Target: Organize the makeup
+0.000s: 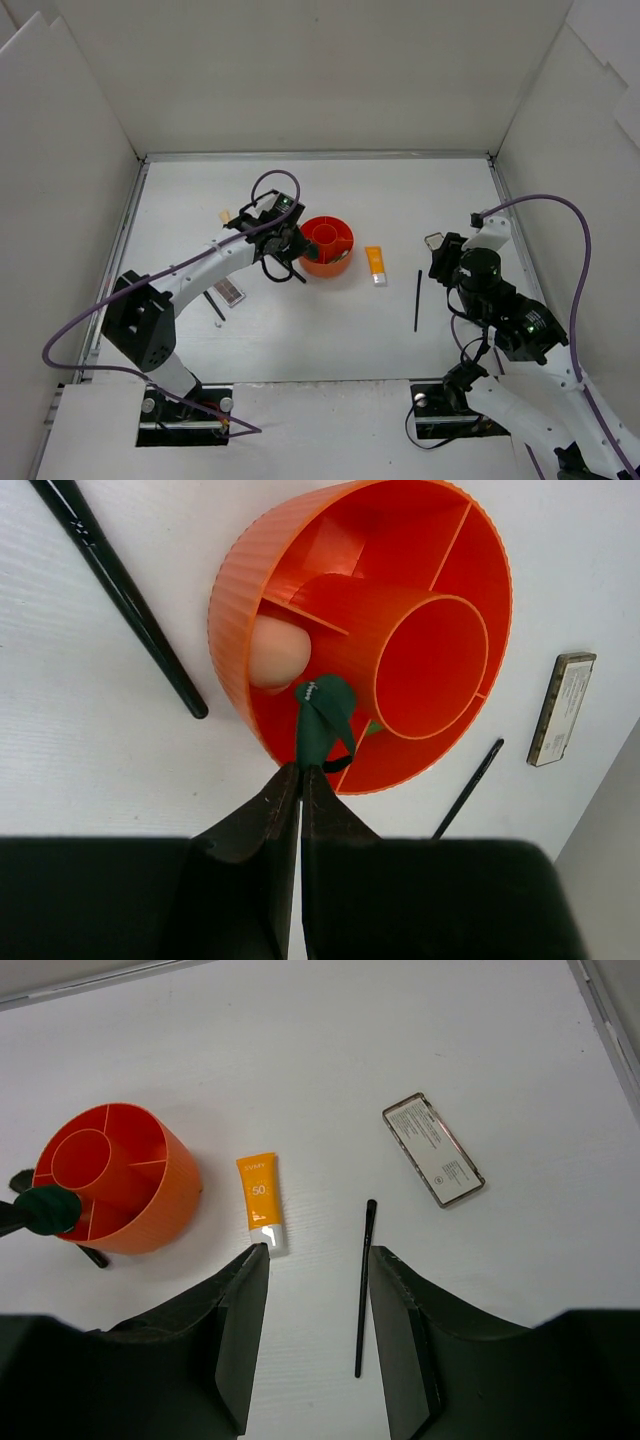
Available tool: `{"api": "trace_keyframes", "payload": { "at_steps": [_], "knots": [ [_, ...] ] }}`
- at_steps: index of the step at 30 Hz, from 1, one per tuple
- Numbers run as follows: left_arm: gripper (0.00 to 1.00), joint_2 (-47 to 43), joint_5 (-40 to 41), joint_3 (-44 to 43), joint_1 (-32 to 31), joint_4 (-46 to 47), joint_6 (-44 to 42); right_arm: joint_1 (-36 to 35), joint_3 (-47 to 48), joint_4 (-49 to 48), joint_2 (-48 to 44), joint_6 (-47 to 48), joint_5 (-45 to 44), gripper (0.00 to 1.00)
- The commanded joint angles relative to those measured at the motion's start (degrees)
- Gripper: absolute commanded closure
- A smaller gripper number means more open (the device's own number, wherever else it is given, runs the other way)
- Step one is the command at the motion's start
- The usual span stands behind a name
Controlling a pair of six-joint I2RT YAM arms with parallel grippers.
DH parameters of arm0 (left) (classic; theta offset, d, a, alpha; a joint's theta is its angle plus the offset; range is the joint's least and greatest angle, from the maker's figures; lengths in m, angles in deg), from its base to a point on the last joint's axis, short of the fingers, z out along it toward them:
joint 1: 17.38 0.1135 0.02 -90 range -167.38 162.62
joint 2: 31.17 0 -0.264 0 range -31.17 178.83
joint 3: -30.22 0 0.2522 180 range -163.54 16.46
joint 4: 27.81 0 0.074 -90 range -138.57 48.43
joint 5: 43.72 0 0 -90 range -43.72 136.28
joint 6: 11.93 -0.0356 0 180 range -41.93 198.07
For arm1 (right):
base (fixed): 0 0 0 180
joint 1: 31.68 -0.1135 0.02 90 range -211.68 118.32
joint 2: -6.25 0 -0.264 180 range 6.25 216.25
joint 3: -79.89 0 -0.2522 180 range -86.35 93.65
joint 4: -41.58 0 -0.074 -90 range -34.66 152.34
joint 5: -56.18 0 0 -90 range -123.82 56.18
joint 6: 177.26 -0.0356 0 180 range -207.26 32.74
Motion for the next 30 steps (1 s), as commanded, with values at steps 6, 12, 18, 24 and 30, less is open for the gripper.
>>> {"api": "trace_keyframes", "payload": {
  "at_steps": [6, 12, 18, 24, 30],
  "knots": [
    [1.0, 1.86, -2.13, -4.71, 0.58, 1.45, 0.51, 0.19, -0.34, -3.33, 0.15, -0.2, -1.93, 0.59],
    [1.0, 3.27, -6.25, -5.15, 1.72, 2.68, -0.11, 0.28, -0.52, -3.33, 0.15, -0.2, -1.41, 0.58],
    [1.0, 1.51, -7.4, -4.63, 2.25, 4.0, -0.28, 0.36, -0.69, -3.59, -0.03, -0.2, -1.41, 0.59],
    [1.0, 1.68, -6.34, -4.71, 2.25, 4.18, -1.78, 0.45, -0.87, -3.94, 0.68, -0.2, -1.05, 0.58],
    [1.0, 4.85, -8.37, -5.07, 2.25, 4.53, -2.13, 0.36, -1.22, -4.12, 0.68, -0.47, -0.97, 0.58]
  ]
}}
